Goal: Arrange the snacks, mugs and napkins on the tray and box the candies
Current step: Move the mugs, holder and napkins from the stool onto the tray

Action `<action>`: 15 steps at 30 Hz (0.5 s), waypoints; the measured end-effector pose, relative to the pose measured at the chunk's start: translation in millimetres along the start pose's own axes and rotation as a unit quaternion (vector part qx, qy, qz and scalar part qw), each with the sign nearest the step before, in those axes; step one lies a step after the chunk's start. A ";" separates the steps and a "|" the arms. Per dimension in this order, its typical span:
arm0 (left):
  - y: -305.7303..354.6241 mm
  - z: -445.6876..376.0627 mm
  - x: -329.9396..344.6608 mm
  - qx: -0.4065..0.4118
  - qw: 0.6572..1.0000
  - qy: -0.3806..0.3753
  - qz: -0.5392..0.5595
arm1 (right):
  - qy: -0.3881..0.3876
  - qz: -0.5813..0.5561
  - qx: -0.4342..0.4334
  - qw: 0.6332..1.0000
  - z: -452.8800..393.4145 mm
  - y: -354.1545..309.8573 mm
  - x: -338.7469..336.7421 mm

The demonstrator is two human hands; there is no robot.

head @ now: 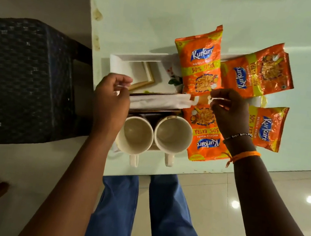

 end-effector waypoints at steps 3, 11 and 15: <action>31.0 -9.2 24.5 0.016 0.999 -0.047 -0.006 | 0.027 0.012 0.005 1.000 -14.1 7.7 -9.4; 59.1 -20.0 102.8 -0.090 0.967 -0.236 -0.043 | -0.061 0.055 0.013 0.997 -39.2 10.7 -2.4; 63.2 -20.9 117.8 -0.060 0.963 -0.262 0.001 | -0.057 0.061 0.017 0.996 -38.6 14.1 0.1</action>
Point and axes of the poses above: each hand's wrist, its own z-axis away from the middle knuckle, its own x-axis out of the palm, y = z × x, the point moved 1 cm from there along -z, towards the middle knuckle
